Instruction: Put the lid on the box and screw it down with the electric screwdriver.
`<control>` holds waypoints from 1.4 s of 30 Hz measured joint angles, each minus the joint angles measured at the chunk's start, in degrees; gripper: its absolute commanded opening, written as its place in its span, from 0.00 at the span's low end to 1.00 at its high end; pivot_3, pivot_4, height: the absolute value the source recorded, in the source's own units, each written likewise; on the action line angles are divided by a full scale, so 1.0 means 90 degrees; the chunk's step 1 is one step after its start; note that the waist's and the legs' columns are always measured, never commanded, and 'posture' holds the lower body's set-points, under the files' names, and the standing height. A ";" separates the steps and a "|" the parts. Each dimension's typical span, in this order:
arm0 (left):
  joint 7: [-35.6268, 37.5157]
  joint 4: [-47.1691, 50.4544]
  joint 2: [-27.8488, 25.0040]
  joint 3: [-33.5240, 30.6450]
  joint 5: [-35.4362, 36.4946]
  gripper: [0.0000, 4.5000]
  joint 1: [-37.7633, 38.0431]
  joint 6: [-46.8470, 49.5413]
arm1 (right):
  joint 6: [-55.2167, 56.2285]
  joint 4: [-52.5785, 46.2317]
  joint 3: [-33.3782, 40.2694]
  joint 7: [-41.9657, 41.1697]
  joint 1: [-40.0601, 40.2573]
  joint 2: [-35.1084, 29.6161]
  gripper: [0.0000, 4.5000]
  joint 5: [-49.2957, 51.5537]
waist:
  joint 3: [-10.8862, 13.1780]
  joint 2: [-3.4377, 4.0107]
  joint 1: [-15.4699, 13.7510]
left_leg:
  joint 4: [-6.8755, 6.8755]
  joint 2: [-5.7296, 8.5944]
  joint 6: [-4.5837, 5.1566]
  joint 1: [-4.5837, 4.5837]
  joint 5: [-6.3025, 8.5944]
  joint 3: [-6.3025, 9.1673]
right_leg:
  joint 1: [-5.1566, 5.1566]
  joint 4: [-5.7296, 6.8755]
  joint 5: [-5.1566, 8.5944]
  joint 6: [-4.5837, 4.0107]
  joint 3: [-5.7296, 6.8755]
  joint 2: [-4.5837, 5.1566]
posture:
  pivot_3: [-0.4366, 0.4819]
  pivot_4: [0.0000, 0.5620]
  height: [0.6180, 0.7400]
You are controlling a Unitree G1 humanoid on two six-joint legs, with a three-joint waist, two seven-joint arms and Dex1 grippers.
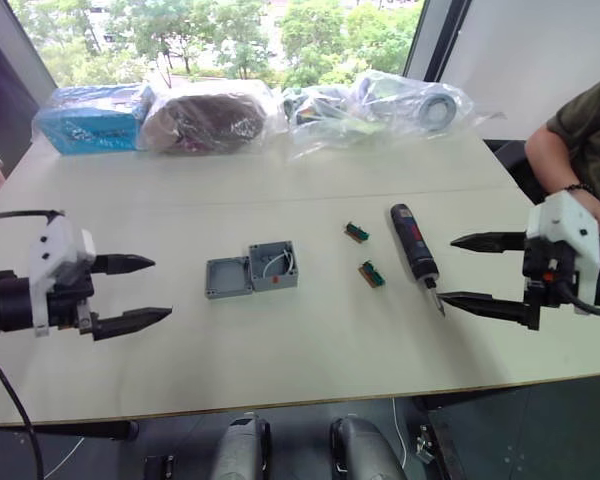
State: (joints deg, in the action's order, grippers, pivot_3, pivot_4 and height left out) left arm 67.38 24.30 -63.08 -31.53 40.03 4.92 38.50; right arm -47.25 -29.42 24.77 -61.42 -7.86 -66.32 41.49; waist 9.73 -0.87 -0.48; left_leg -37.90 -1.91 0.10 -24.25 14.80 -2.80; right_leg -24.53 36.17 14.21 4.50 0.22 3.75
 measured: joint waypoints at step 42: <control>0.0593 -0.3529 0.2308 0.5618 -0.3239 1.00 -0.4803 -0.2912 | -0.0572 -0.1166 -0.0471 0.1742 -0.0182 0.0460 1.00 0.0498 | 0.0001 -0.0004 -0.0021 | -0.0024 0.0016 0.0004 -0.0010 -0.0002 -0.0014 | 0.0010 0.0005 -0.0017 0.0030 -0.0012 -0.0045 | 0.48 0.27 1.00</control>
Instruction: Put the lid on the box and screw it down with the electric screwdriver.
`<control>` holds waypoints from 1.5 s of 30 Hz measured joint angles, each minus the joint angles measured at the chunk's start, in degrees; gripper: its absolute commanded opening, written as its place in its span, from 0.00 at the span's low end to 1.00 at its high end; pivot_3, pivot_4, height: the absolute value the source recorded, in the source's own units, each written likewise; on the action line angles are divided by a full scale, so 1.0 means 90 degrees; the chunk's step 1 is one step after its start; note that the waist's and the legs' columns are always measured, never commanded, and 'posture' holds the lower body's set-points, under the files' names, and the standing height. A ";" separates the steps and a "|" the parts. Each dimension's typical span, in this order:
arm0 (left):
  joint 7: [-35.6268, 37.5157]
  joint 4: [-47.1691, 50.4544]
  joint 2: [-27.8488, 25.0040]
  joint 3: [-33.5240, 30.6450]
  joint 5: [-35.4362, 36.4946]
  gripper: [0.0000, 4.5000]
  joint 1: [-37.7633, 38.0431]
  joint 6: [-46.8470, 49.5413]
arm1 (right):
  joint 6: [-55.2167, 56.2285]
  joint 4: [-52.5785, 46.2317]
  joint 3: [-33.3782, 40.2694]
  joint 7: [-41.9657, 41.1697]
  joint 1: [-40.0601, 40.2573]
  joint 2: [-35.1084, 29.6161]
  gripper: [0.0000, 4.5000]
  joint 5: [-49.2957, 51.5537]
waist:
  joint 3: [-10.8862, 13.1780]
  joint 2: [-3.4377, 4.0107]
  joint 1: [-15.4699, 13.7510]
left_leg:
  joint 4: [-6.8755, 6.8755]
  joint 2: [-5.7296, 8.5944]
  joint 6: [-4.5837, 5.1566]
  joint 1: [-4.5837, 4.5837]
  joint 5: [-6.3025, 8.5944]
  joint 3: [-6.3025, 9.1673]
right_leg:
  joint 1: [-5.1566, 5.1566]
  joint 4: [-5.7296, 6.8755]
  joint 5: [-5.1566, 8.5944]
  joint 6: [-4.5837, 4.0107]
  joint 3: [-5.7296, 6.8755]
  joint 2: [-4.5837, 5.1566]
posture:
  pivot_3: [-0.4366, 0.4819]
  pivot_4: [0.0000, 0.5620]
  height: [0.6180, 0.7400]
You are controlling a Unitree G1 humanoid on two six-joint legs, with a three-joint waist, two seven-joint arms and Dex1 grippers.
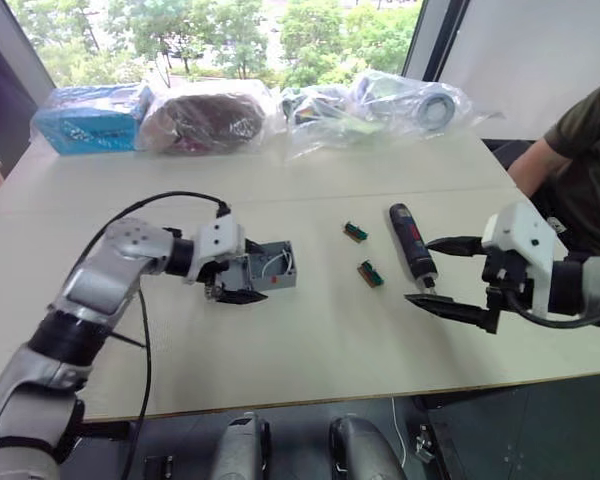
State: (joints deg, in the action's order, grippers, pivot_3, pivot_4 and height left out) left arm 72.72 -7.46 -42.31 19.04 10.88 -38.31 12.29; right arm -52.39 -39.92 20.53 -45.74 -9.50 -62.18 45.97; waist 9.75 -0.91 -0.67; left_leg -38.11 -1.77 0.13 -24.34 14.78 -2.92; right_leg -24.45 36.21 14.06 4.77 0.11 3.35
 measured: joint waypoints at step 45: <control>0.2177 -0.5421 0.2508 0.1037 -0.1384 0.00 -0.2730 -0.4765 | -0.0238 -0.0802 0.0194 0.1263 0.0543 0.0297 1.00 0.0557 | 0.0001 -0.0005 -0.0003 | -0.0017 0.0001 0.0006 -0.0007 0.0002 0.0019 | 0.0001 0.0008 -0.0006 0.0010 0.0002 0.0000 | 0.48 0.27 1.00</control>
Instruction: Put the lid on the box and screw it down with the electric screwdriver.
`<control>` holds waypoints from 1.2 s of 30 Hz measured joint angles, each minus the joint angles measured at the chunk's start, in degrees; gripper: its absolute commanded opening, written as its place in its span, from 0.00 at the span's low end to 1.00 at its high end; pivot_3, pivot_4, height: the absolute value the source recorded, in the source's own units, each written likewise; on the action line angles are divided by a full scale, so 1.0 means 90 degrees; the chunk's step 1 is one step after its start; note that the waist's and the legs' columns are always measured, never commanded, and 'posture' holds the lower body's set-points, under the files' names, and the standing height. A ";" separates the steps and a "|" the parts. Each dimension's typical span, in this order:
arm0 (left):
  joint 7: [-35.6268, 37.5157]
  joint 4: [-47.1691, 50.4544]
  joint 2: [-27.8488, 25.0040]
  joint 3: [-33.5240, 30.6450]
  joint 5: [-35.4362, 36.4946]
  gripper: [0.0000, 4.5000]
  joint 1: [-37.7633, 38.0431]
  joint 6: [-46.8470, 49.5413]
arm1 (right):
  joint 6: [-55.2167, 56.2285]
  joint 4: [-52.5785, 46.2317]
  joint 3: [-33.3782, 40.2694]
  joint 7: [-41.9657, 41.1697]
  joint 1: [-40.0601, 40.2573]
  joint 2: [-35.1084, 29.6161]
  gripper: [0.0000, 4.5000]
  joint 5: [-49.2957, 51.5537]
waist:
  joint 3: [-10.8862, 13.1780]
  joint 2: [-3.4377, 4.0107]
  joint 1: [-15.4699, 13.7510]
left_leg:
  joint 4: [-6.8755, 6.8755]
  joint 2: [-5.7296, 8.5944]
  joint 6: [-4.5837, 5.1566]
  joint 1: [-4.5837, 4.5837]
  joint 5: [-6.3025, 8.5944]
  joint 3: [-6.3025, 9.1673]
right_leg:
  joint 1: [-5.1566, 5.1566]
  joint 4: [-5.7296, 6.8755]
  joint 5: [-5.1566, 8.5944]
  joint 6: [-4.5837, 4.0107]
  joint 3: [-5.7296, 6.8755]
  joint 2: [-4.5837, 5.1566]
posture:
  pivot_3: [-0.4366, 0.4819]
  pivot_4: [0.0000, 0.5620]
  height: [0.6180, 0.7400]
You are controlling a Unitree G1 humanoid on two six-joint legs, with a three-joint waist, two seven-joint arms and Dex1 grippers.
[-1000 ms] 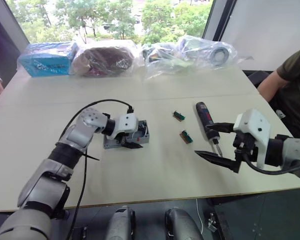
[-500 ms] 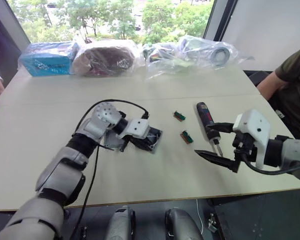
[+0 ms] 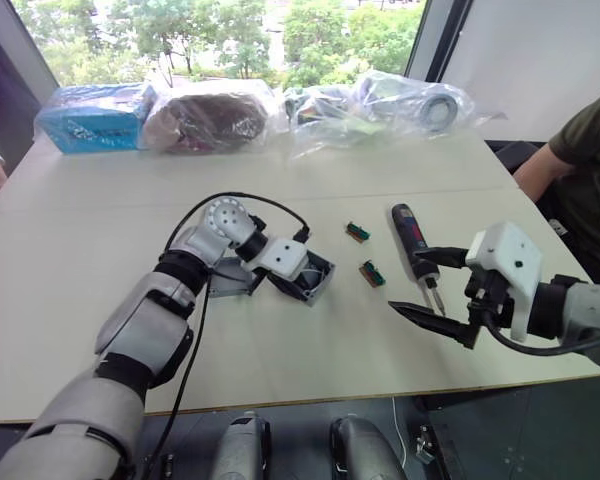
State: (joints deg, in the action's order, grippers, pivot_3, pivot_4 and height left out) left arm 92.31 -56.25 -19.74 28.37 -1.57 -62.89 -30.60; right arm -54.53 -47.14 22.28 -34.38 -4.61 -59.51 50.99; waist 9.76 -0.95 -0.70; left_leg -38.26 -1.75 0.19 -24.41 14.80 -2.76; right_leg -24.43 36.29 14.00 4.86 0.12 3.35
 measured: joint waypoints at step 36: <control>-0.6800 0.8622 -0.0760 -0.3821 0.0808 0.97 0.4483 1.0578 | 0.0558 0.0764 -0.1531 -0.0678 -0.1208 0.0037 1.00 -0.0431 | 0.0003 -0.0011 -0.0003 | -0.0008 0.0001 0.0001 0.0032 0.0000 0.0021 | 0.0002 0.0077 0.0003 0.0009 -0.0003 0.0013 | 0.48 0.27 1.00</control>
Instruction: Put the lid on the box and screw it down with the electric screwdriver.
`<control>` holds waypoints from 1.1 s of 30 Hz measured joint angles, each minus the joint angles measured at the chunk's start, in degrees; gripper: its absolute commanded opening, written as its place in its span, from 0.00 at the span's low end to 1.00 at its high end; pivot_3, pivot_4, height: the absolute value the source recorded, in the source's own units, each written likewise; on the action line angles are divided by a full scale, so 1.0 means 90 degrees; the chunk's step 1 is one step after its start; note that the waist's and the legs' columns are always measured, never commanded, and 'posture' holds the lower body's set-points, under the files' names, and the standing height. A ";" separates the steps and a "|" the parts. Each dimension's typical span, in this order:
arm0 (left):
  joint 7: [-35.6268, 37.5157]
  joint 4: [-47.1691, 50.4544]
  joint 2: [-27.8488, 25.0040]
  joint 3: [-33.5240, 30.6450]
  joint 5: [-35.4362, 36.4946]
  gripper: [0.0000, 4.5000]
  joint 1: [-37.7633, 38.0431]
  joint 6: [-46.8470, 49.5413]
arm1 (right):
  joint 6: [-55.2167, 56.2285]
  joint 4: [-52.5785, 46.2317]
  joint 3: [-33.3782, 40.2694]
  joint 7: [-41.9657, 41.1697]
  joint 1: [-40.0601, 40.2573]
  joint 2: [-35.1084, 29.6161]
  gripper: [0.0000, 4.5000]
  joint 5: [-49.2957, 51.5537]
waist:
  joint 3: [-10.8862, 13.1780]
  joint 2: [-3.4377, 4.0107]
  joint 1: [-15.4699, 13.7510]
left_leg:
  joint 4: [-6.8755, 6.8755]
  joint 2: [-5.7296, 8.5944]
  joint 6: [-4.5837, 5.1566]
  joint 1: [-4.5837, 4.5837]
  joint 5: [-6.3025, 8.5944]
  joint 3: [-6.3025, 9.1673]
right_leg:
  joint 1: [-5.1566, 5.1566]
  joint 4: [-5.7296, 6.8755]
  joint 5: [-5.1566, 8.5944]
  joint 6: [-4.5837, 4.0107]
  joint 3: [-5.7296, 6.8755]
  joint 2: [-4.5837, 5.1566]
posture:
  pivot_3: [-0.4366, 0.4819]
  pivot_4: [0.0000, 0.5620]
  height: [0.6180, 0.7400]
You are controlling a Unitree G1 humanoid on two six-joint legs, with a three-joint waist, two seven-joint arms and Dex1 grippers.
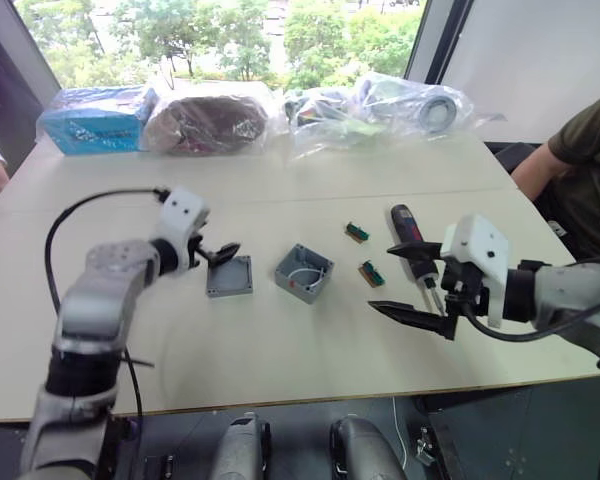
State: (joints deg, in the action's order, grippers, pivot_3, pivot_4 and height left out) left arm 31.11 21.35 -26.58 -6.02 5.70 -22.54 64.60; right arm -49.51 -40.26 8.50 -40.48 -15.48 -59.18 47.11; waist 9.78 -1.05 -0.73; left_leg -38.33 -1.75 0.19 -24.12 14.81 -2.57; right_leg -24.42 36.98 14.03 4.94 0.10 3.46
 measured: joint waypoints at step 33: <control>-0.1687 -0.0271 0.1671 -0.1545 0.0723 0.01 -0.0059 0.0157 | -0.0487 0.0373 -0.0111 0.0157 -0.0530 0.0597 1.00 0.0370 | -0.0009 -0.0020 0.0022 | 0.0019 -0.0012 0.0000 0.0077 0.0001 0.0001 | 0.0061 0.0001 0.0023 -0.0046 -0.0003 -0.0004 | 0.48 0.27 1.00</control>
State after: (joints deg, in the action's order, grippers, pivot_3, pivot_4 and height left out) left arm 15.92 18.91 -11.54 -19.92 12.20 -23.07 66.01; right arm -53.89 -36.91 7.50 -39.07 -20.25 -53.81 50.44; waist 9.70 -1.23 -0.53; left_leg -38.16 -1.86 0.19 -23.43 14.82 -2.56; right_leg -23.87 36.99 14.23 4.53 0.07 3.43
